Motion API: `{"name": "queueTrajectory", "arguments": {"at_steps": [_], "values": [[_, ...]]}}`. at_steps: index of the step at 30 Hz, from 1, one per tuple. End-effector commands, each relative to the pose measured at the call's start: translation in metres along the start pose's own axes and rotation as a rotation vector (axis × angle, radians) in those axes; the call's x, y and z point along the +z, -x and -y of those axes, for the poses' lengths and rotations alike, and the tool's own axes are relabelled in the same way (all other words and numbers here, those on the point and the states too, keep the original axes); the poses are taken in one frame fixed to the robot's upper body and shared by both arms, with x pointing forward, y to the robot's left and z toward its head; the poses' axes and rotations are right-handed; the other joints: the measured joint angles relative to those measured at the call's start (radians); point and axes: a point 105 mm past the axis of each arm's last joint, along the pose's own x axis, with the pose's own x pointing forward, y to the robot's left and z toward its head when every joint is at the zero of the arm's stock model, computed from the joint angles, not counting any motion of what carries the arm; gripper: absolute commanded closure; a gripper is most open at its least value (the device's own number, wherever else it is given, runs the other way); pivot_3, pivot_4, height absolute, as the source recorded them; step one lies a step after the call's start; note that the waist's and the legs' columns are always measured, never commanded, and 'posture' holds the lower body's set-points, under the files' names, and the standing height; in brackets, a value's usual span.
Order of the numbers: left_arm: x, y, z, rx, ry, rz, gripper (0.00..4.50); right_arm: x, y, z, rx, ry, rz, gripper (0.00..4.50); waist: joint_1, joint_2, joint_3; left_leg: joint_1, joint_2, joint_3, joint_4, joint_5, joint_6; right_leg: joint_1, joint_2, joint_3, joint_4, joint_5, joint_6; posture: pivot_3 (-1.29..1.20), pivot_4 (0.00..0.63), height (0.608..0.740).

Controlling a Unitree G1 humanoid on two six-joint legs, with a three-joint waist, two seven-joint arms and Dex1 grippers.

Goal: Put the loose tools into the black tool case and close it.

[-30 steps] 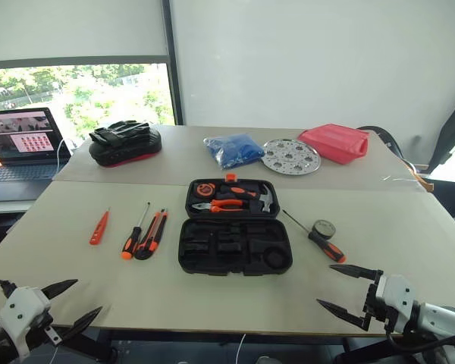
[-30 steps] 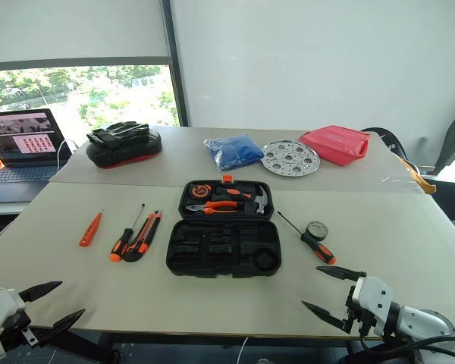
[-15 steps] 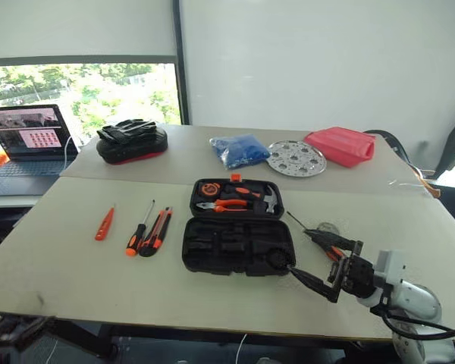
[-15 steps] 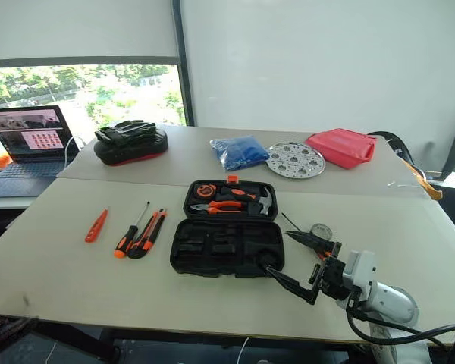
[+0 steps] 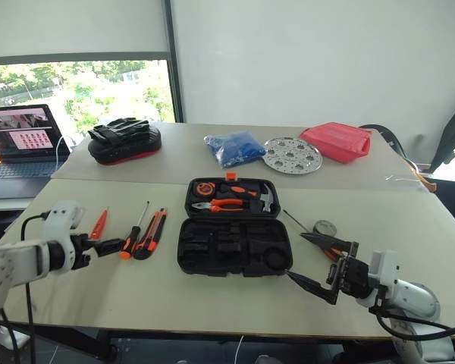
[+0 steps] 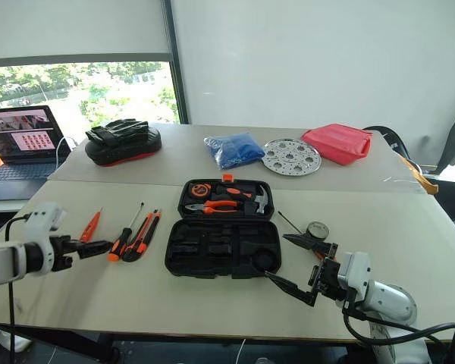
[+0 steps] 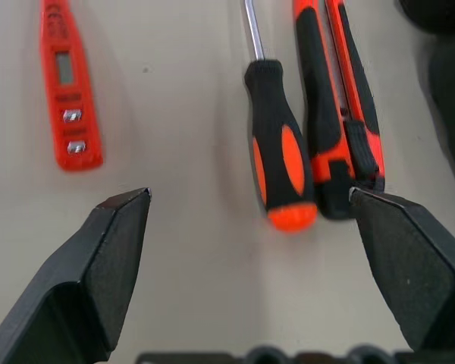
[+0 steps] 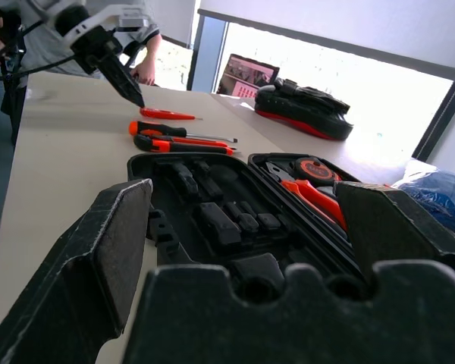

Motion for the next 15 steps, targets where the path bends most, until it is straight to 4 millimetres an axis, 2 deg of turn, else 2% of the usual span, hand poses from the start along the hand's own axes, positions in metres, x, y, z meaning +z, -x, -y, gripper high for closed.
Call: {"name": "queueTrajectory", "arguments": {"at_steps": [1,10,11,13,15], "values": [[0.007,-0.013,-0.001,0.022,-0.016,-0.004,0.0,0.006,0.003,-0.001,-0.015,0.043,0.013,0.04,-0.001,0.0,0.0,0.0,0.0,0.0,0.0,0.0,0.0,0.0,0.0,0.0,0.0,0.0,0.0,0.0,0.15,0.74],[0.006,-0.045,0.011,-0.004,-0.034,-0.04,0.0,0.006,0.007,-0.006,-0.034,0.04,0.006,0.04,0.005,0.0,0.0,0.0,-0.001,0.0,0.0,0.0,0.0,0.0,0.0,0.0,0.0,0.0,0.0,0.0,0.15,0.74],[0.006,-0.047,0.009,0.004,-0.031,-0.044,0.52,0.006,0.007,-0.007,-0.036,0.041,0.004,0.0,0.007,0.0,0.0,0.0,-0.001,0.0,0.0,0.001,-0.001,0.0,0.0,0.0,0.001,0.0,0.0,0.0,0.15,0.74],[0.005,-0.048,0.008,0.009,-0.038,-0.052,1.07,0.006,0.008,-0.007,-0.04,0.041,0.003,0.0,0.009,0.0,0.0,0.0,-0.001,0.0,0.0,0.001,-0.001,0.0,0.0,0.0,0.001,0.0,0.0,0.0,0.15,0.74],[0.005,-0.047,0.008,0.003,-0.043,-0.057,1.86,0.006,0.009,-0.007,-0.044,0.041,-0.001,0.0,0.011,0.0,0.0,0.0,-0.001,-0.001,0.0,0.001,-0.001,0.001,0.0,0.0,0.001,0.0,0.001,0.0,0.15,0.74]]}}
